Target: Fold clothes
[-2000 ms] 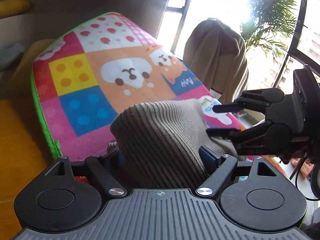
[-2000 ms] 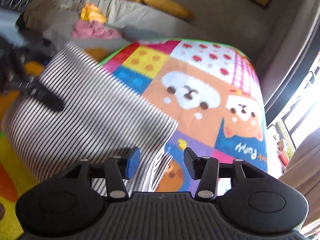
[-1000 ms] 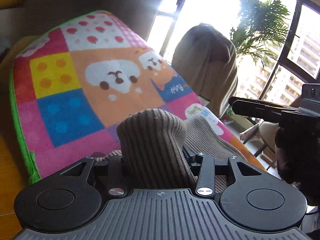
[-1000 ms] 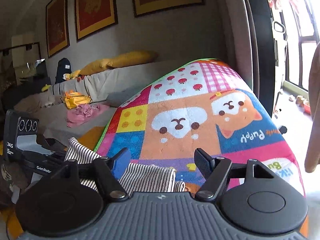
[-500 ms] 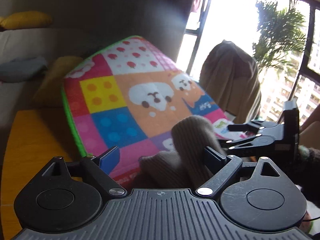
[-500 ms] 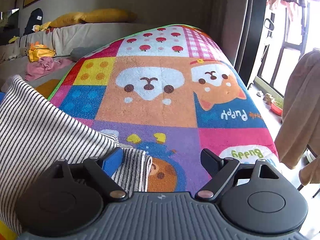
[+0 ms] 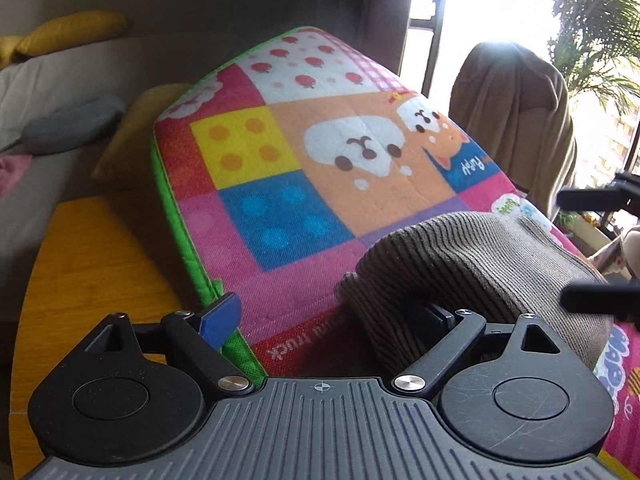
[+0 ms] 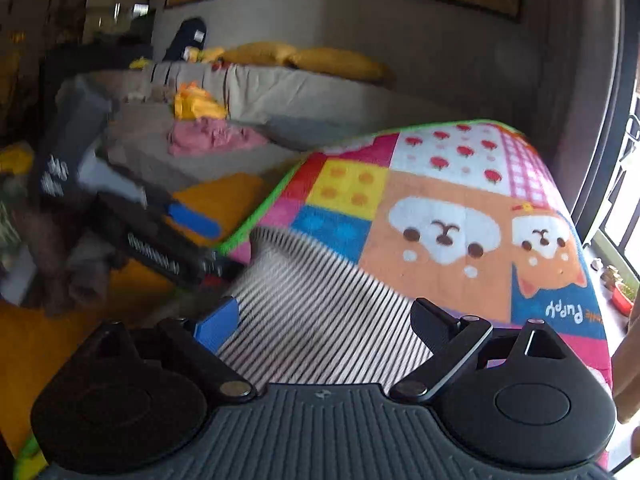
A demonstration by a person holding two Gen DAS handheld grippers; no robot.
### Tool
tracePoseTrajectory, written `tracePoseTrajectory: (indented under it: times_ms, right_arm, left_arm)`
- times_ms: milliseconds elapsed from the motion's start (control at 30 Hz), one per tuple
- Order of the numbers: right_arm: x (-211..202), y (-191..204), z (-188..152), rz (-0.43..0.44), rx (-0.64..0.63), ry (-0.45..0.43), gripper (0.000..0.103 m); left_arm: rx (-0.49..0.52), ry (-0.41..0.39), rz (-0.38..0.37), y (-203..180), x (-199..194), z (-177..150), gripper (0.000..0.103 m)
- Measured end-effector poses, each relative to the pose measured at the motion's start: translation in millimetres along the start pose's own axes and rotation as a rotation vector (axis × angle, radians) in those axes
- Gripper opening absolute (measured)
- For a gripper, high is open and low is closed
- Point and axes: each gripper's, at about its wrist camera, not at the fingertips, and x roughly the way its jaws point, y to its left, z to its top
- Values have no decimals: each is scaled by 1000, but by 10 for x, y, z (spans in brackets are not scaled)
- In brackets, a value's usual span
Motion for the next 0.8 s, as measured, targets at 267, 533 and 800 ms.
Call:
tracePoseTrajectory:
  times_ms: [267,533,800]
  right_arm:
    - [36,-127,-154,38,112,-20,103]
    - [-125,-199,-47,22,122,-25,103]
    - [-2,-807,90,-152,318,19,103]
  left_arm:
    - [-90,-72,-32,75,-360,96,92]
    - [-23,-53,-57,-136,-188,113,93]
    - [-89,-11,-65,19,59,42,96]
